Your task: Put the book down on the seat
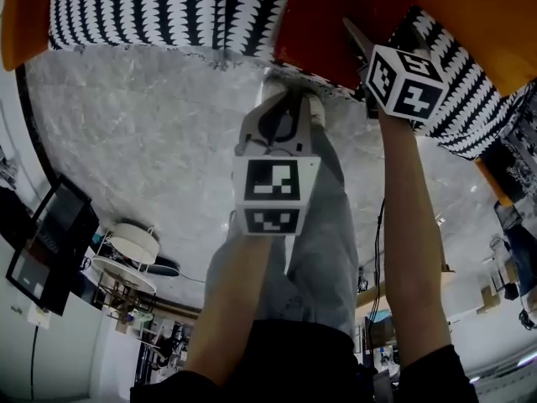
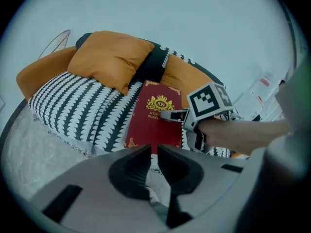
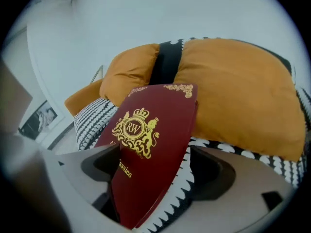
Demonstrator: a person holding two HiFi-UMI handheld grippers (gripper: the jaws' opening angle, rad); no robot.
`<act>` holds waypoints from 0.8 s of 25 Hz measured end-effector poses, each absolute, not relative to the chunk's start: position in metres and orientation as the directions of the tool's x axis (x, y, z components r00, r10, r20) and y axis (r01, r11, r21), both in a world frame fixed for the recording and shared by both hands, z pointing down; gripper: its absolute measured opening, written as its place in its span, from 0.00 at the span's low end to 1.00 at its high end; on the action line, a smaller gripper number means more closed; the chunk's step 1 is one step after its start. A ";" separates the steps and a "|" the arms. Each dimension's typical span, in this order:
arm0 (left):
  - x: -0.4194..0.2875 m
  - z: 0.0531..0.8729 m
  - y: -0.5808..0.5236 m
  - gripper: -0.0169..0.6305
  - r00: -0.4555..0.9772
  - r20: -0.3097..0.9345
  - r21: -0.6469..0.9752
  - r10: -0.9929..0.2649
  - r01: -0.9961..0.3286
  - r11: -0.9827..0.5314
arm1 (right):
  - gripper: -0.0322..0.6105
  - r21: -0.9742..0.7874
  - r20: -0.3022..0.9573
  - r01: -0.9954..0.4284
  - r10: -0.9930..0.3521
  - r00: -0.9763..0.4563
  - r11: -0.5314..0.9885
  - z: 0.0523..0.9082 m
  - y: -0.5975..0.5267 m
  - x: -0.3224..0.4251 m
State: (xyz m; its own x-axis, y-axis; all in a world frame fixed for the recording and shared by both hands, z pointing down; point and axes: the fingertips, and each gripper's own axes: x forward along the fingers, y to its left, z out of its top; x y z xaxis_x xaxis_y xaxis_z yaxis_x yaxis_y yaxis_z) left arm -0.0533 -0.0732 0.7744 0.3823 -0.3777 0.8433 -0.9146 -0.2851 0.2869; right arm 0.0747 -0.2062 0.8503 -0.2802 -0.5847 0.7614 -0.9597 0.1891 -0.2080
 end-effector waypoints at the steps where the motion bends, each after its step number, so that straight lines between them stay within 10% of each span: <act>1: -0.052 0.774 -0.074 0.10 0.385 0.842 0.290 -0.378 -0.913 -0.286 | 0.73 -0.168 0.761 -0.964 -0.594 -0.261 0.208 0.847 -0.208 0.077; 20: -0.057 0.767 -0.065 0.10 0.363 0.842 0.259 -0.398 -0.921 -0.293 | 0.72 0.099 0.692 -0.937 -0.700 -0.176 0.334 0.783 -0.204 0.068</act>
